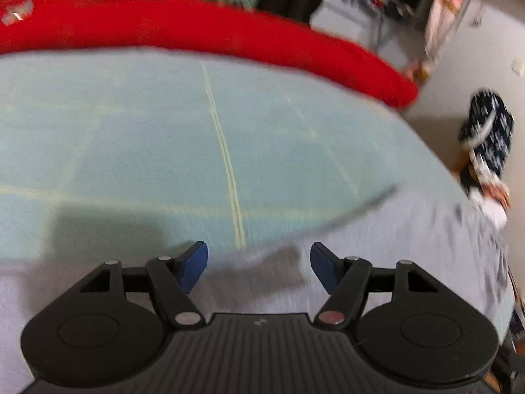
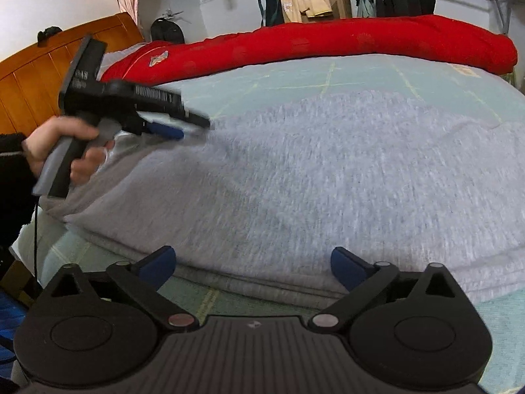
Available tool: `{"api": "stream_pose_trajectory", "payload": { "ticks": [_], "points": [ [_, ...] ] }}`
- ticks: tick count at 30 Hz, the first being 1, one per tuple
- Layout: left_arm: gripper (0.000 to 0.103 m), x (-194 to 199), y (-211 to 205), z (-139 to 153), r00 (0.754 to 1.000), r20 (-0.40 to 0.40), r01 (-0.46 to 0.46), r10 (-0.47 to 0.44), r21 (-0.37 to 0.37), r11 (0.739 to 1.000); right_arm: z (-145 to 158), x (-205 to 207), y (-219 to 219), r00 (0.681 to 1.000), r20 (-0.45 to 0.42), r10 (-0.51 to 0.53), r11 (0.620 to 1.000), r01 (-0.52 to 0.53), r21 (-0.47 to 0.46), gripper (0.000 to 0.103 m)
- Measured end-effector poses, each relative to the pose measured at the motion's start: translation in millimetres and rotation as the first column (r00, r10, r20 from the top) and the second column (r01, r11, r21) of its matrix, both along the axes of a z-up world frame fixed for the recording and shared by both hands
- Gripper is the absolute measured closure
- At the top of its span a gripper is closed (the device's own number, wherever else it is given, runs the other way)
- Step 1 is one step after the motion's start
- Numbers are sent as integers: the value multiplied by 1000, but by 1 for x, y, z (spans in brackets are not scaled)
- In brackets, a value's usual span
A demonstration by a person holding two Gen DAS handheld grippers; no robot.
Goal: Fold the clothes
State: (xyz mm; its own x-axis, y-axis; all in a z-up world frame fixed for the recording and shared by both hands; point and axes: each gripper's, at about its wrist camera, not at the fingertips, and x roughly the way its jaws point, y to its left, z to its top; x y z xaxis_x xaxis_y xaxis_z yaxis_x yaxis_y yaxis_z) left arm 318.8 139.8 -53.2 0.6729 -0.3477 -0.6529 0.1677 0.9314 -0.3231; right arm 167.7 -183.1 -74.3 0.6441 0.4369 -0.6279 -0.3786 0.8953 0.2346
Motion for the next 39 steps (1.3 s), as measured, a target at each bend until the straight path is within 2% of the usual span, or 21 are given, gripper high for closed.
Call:
{"api": "stream_pose_trajectory", "payload": {
  "ticks": [2, 4, 8, 11, 14, 17, 22, 24, 27, 30, 34, 37, 39],
  "points": [
    [30, -7, -2, 10, 999, 17, 42, -41, -45, 998, -1, 0, -1, 1000, 2, 2, 1000, -2, 3, 0],
    [29, -11, -12, 10, 995, 7, 96, -96, -57, 994, -2, 0, 0, 1000, 7, 7, 1000, -7, -2, 0],
    [29, -7, -43, -12, 980, -46, 191, -194, -62, 980, -3, 0, 2, 1000, 13, 7, 1000, -7, -4, 0],
    [29, 9, -58, -33, 981, -71, 177, -178, -24, 984, -1, -1, 2, 1000, 16, 10, 1000, -10, -9, 0],
    [29, 13, -58, -27, 988, -55, 146, -147, -24, 989, 0, -3, 1, 1000, 14, 10, 1000, -9, -17, 0],
    [29, -6, -50, -5, 991, 0, 137, -137, 43, 990, -1, -5, 2, 1000, 21, 13, 1000, -13, -24, 0],
    [23, -64, -21, 13, 986, 79, 129, -150, 224, 966, -1, -5, 4, 999, 35, 15, 999, -13, -42, 0],
    [23, -85, -5, 5, 991, 79, 79, -108, 304, 949, -1, -6, 6, 999, 40, 14, 998, -12, -54, 0],
    [23, -110, 25, -20, 1000, -15, -4, 10, 322, 947, -2, -7, 8, 999, 46, 13, 997, -9, -71, 0],
    [23, -145, 51, -27, 998, 6, -55, 55, 210, 976, -2, -8, 10, 999, 50, 9, 996, -5, -86, 0],
    [23, -158, 60, -12, 997, -1, -73, 75, 188, 979, -2, -5, 16, 999, 49, 4, 993, 1, -119, 0],
    [22, -162, 75, 7, 990, 77, -128, 116, 177, 976, -2, -3, 19, 999, 46, -1, 990, 7, -141, 0],
    [22, -160, 90, 9, 980, 92, -189, 174, 188, 964, -1, -2, 20, 999, 43, -6, 989, 12, -148, 0]
  ]
}}
